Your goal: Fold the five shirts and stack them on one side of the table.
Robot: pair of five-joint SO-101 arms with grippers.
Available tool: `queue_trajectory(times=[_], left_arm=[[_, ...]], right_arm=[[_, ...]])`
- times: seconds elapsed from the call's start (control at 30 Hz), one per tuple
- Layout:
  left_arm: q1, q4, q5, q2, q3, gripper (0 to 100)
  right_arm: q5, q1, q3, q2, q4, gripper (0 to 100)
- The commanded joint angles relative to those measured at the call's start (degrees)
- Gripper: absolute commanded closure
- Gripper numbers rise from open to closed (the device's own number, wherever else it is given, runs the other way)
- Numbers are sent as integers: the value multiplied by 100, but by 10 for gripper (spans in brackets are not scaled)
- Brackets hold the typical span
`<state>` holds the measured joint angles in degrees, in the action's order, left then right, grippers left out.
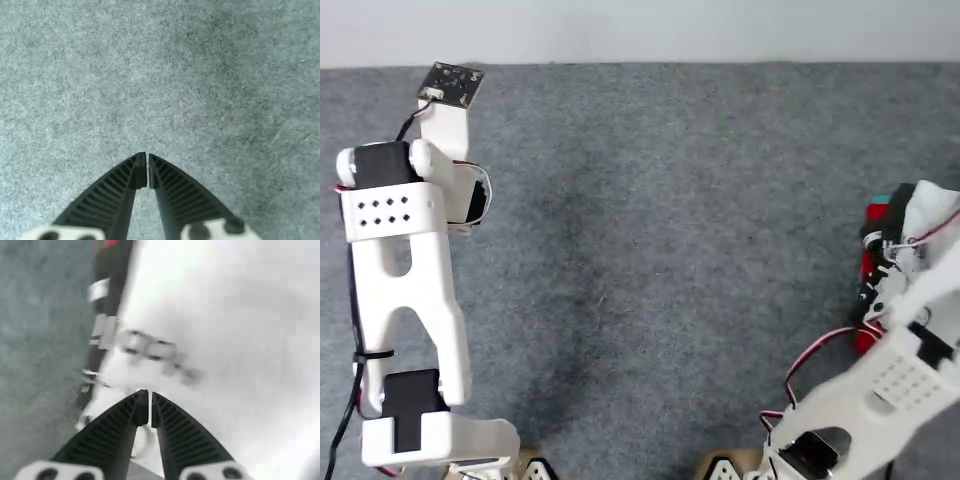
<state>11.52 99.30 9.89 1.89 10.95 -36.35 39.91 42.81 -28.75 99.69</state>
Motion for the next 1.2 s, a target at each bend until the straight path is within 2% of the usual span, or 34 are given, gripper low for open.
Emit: queue_trajectory(times=[0.0, 0.13, 0.3, 0.4, 0.63, 0.77, 0.97, 1.1, 1.17], left_arm=[[-18, 123, -18, 290, 48, 983], [-35, 123, -18, 290, 48, 983], [-53, 123, -35, 290, 48, 983], [-53, 123, -35, 325, 48, 984], [-44, 123, -26, 1196, 40, 984], [-62, 123, -35, 1811, -224, 982], [-369, 114, -44, 3068, -1226, 981], [-501, -9, -79, 3868, -1499, 981], [-492, -149, -316, 4141, -1613, 981]], right_arm=[[-53, 391, 475, 400, -435, 990], [-53, 725, 457, -57, -1323, 990], [-53, 848, 545, -1323, -2141, 990], [-18, 822, 1143, -1385, -1666, 990], [-9, 444, 3156, -1121, 242, 990], [70, 286, 3640, -919, 330, 990], [352, 31, 3323, -13, 330, 990], [343, -321, 2048, 971, 330, 990], [352, -567, 1204, 1569, 330, 990]])
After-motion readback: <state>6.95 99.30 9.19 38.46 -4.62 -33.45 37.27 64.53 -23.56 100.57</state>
